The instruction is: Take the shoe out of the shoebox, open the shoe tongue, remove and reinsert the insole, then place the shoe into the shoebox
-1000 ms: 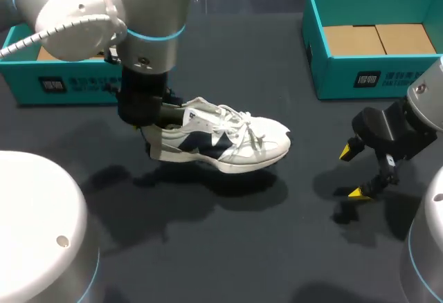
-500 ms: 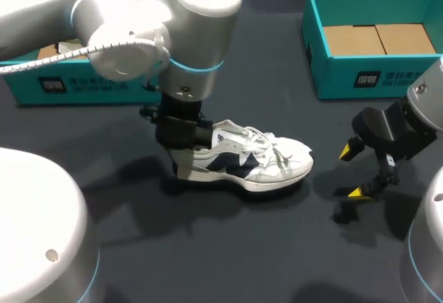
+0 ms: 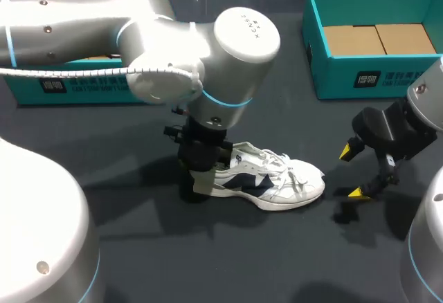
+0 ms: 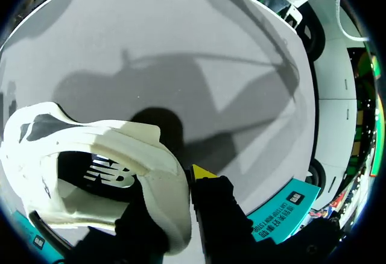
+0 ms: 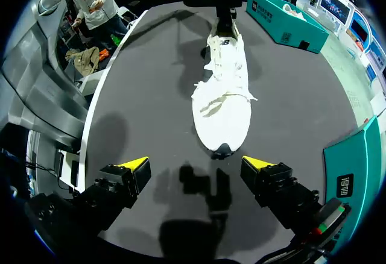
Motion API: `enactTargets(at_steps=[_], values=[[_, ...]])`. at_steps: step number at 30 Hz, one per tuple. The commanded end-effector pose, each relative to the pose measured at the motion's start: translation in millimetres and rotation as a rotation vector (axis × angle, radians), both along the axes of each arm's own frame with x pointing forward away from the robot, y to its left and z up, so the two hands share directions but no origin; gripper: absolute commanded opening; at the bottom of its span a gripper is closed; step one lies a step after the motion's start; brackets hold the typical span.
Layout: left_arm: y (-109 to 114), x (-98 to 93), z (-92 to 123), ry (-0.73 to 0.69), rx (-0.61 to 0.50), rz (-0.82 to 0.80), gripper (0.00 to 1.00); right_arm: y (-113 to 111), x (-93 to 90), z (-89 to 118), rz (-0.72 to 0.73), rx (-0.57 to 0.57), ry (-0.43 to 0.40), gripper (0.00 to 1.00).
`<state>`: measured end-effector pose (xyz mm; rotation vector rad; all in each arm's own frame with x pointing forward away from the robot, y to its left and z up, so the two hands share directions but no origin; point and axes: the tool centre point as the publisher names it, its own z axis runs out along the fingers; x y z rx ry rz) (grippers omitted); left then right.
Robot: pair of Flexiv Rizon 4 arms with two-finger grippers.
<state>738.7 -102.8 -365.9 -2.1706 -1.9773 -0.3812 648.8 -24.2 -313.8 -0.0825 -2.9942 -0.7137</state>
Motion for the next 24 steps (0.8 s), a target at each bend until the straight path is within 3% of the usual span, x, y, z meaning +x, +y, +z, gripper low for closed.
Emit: enactTargets(at_steps=[1, 9, 10, 11, 12, 13, 14, 15, 24], values=[[-8.9, -2.1, -5.6, -0.004, 0.015, 0.004, 0.0, 0.2, -0.8, -0.2, 0.0, -0.002, -0.001, 1.0], [-8.8, -5.5, -10.7, -0.012, 0.019, 0.004, 0.0, 0.2, -0.8, -0.2, 0.0, -0.002, -0.001, 1.0], [-6.6, -5.6, -9.2, -0.008, 0.013, 0.007, 0.14, 0.2, -0.8, -0.2, 0.0, -0.002, -0.001, 1.0], [-5.1, -5.5, -7.3, -0.006, 0.008, 0.008, 0.41, 0.2, -0.8, -0.2, 0.0, -0.002, -0.001, 1.0], [-3.9, -4.8, -4.7, -0.004, -0.001, 0.011, 0.49, 0.2, -0.8, -0.2, 0.0, -0.002, -0.001, 1.0], [-2.1, -5.0, -1.2, 0.001, -0.011, 0.014, 0.74, 0.2, -0.8, -0.2, 0.0, -0.002, -0.001, 1.0], [-0.2, -5.4, 2.7, 0.004, -0.021, 0.017, 0.91, 0.2, -0.8, -0.2, 0.0, -0.002, -0.001, 1.0], [2.0, -5.7, 7.5, 0.009, -0.033, 0.02, 1.0, 0.2, -0.8, -0.2, 0.0, -0.002, -0.001, 1.0], [28.4, -16.4, 80.0, 0.129, -0.278, 0.095, 1.0, 0.2, -0.8, -0.2, 0.0, -0.002, -0.001, 1.0]])
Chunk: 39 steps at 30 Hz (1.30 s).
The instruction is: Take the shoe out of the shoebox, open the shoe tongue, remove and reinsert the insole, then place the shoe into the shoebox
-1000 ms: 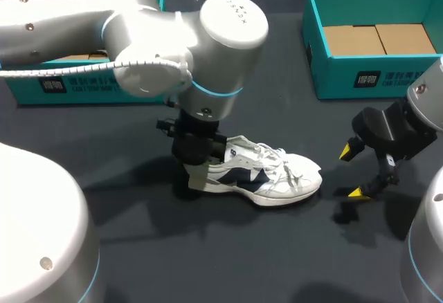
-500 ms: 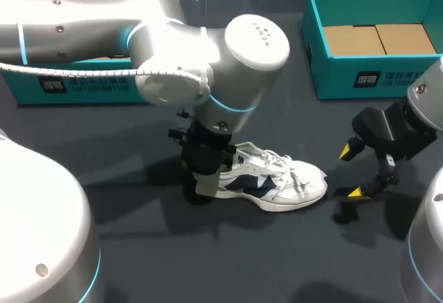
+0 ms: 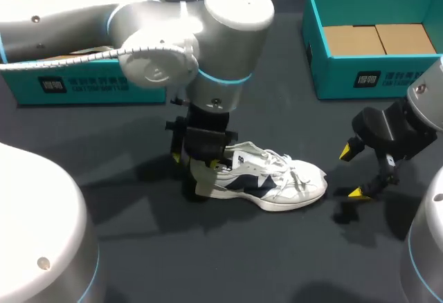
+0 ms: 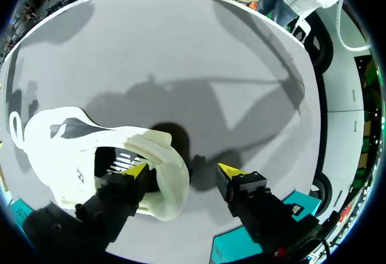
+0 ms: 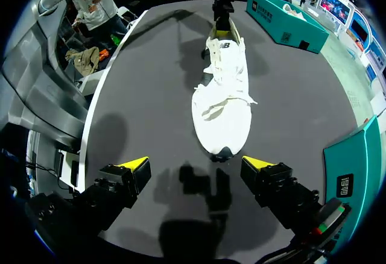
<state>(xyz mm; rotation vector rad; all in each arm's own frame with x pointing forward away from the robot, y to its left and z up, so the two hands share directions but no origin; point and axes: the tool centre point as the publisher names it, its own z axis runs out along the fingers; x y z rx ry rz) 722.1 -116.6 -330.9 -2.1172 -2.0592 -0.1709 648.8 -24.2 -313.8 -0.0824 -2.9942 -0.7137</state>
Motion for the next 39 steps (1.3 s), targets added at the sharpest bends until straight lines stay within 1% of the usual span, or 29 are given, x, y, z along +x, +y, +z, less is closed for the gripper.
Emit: enactTargets(at_steps=[1, 3, 4, 5, 18, 20, 22, 23, 26, 27, 28, 29, 39], values=[[48.7, -3.7, 54.8, 0.065, -0.222, 0.048, 1.0, 0.2, -0.8, -0.3, 0.0, -0.002, -0.001, 1.0], [60.0, -7.9, 68.6, 0.116, -0.299, 0.116, 1.0, 0.2, -0.8, -0.3, 0.0, -0.002, -0.001, 1.0], [66.6, -8.6, 74.0, 0.164, -0.339, 0.181, 1.0, 0.2, -0.8, -0.3, 0.0, -0.002, -0.001, 1.0], [73.4, -10.3, 77.6, 0.221, -0.371, 0.21, 1.0, 0.2, -0.8, -0.3, 0.0, -0.002, -0.001, 1.0], [73.4, -10.3, 77.6, 0.221, -0.371, 0.21, 1.0, 0.2, -0.8, -0.3, 0.0, -0.002, -0.001, 1.0], [73.6, 0.6, 78.6, 0.19, -0.445, 0.396, 1.0, 0.2, -0.8, -0.3, 0.0, -0.002, -0.001, 1.0], [78.3, 6.3, 82.0, 0.258, -0.486, 0.604, 1.0, 0.2, -0.8, -0.3, 0.0, -0.002, -0.001, 1.0], [80.2, 8.6, 82.2, 0.253, -0.519, 0.708, 1.0, 0.2, -0.8, -0.3, 0.0, -0.002, -0.001, 1.0], [88.6, 14.3, 84.0, 0.338, -0.589, 1.003, 1.0, 0.2, -0.8, -0.3, 0.0, -0.002, -0.001, 1.0], [90.8, 18.0, 85.2, 0.402, -0.6, 1.124, 1.0, 0.2, -0.8, -0.3, 0.0, -0.002, -0.001, 1.0], [93.8, 21.5, 86.6, 0.448, -0.577, 1.194, 1.0, 0.2, -0.8, -0.3, 0.0, -0.002, -0.001, 1.0], [96.0, 23.2, 87.7, 0.403, -0.571, 1.202, 1.0, 0.2, -0.8, -0.3, 0.0, -0.002, -0.001, 1.0], [96.0, 23.2, 87.7, 0.403, -0.571, 1.202, 1.0, 0.2, -0.8, -0.3, 0.0, -0.002, -0.001, 1.0]])
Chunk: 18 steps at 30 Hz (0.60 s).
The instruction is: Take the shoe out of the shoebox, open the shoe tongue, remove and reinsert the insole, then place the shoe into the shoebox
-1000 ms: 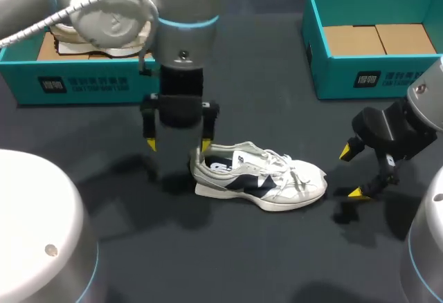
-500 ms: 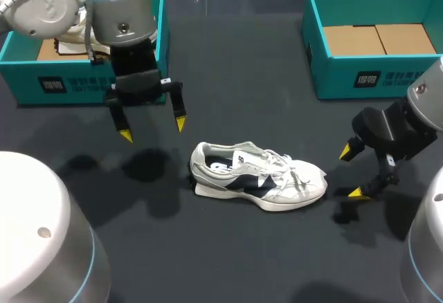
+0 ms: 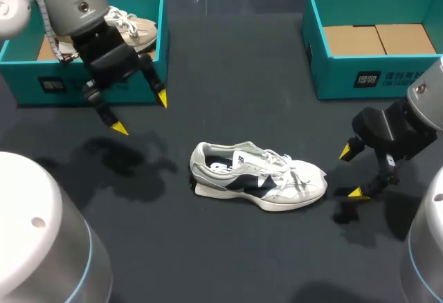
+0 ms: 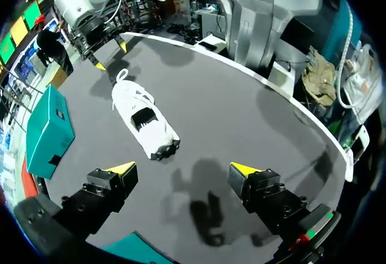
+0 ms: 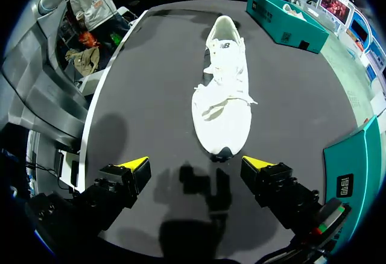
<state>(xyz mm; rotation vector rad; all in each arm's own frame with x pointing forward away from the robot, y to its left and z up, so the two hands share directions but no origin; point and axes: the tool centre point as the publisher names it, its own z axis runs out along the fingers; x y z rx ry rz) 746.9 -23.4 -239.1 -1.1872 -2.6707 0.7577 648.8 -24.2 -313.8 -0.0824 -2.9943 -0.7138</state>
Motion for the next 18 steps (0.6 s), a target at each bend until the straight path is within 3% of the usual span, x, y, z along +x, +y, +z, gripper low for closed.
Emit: enactTargets(at_steps=[1, 10, 12, 18], values=[[2.3, -2.3, -9.0, 0.088, -0.13, 0.458, 1.0, 0.2, -0.8, -0.3, 0.0, -0.002, -0.001, 1.0], [12.6, -26.9, -39.9, 0.37, -0.298, 0.754, 1.0, 0.2, -0.8, -0.3, 0.0, -0.002, -0.001, 1.0], [15.0, -29.7, -42.9, 0.438, -0.314, 0.733, 1.0, 0.2, -0.8, -0.3, 0.0, -0.002, -0.001, 1.0], [15.0, -29.7, -42.9, 0.438, -0.314, 0.733, 1.0, 0.2, -0.8, -0.3, 0.0, -0.002, -0.001, 1.0]])
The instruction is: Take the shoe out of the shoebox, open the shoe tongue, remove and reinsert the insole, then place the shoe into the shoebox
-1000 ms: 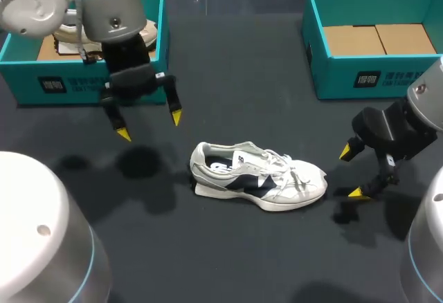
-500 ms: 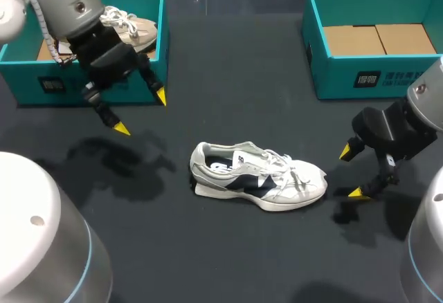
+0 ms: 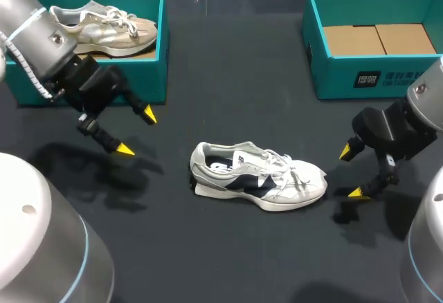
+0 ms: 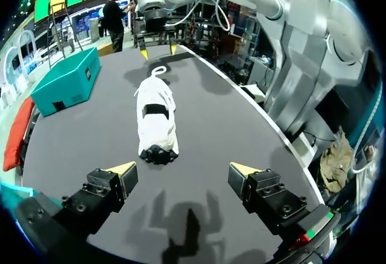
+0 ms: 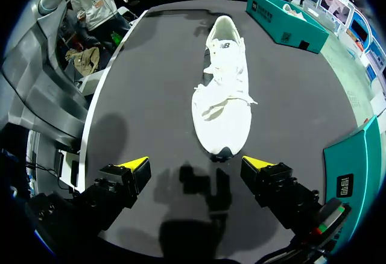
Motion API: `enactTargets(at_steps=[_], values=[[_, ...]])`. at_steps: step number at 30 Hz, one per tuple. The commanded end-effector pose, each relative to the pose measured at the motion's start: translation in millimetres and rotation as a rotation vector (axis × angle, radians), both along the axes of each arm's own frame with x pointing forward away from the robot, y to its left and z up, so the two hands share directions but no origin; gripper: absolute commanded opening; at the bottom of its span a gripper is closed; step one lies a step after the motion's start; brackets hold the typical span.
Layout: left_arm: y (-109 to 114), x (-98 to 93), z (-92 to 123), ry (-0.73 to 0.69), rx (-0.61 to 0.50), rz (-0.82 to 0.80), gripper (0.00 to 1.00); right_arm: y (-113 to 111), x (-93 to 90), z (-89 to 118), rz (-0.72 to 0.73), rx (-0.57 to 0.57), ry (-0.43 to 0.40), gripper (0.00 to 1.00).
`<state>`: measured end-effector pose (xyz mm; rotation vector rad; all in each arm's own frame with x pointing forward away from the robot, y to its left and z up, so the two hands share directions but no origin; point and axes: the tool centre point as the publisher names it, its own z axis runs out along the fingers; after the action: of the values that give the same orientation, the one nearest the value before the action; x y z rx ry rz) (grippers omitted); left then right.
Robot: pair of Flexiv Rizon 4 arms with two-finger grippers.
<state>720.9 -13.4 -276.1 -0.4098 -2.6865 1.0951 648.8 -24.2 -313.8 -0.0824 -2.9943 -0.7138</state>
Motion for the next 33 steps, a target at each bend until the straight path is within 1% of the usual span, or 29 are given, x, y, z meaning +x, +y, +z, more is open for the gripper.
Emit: enactTargets(at_steps=[1, 3, 6, 7, 8, 9, 11, 12, 13, 14, 16, 24, 26, 33], values=[[5.0, -3.7, -5.8, 0.117, -0.165, 0.282, 1.0, 0.2, -0.8, -0.3, 0.0, -0.002, -0.001, 1.0], [5.0, -3.7, -5.8, 0.117, -0.165, 0.282, 1.0, 0.2, -0.8, -0.3, 0.0, -0.002, -0.001, 1.0], [6.7, -7.3, -32.6, 0.121, -0.215, 0.232, 1.0, 0.2, -0.8, -0.3, 0.0, -0.002, -0.001, 1.0], [7.1, -7.0, -41.8, 0.111, -0.239, 0.233, 1.0, 0.2, -0.8, -0.3, 0.0, -0.002, -0.001, 1.0], [6.9, -5.2, -49.5, 0.131, -0.246, 0.247, 1.0, 0.2, -0.8, -0.3, 0.0, -0.002, -0.001, 1.0], [7.7, -4.5, -56.4, 0.135, -0.275, 0.237, 1.0, 0.2, -0.8, -0.3, 0.0, -0.002, -0.001, 1.0], [8.1, -1.4, -67.2, 0.123, -0.286, 0.255, 1.0, 0.2, -0.8, -0.3, 0.0, -0.002, -0.001, 1.0], [9.0, -0.7, -70.1, 0.14, -0.322, 0.241, 1.0, 0.2, -0.8, -0.3, 0.0, -0.002, -0.001, 1.0], [10.7, 0.0, -74.0, 0.135, -0.385, 0.221, 1.0, 0.2, -0.8, -0.3, 0.0, -0.002, -0.001, 1.0], [11.4, 0.6, -76.1, 0.142, -0.403, 0.211, 1.0, 0.2, -0.8, -0.3, 0.0, -0.002, -0.001, 1.0], [14.5, 4.6, -77.4, 0.229, -0.405, 0.189, 1.0, 0.2, -0.8, -0.3, 0.0, -0.002, -0.001, 1.0], [14.5, 4.6, -77.4, 0.229, -0.405, 0.189, 1.0, 0.2, -0.8, -0.3, 0.0, -0.002, -0.001, 1.0], [14.4, 0.7, -83.0, 0.106, -0.409, 0.185, 1.0, 0.2, -0.8, -0.3, 0.0, -0.002, -0.001, 1.0], [5.5, 8.8, -95.6, 0.091, -0.448, 0.256, 1.0, 0.2, -0.8, -0.3, 0.0, -0.002, -0.001, 1.0]])
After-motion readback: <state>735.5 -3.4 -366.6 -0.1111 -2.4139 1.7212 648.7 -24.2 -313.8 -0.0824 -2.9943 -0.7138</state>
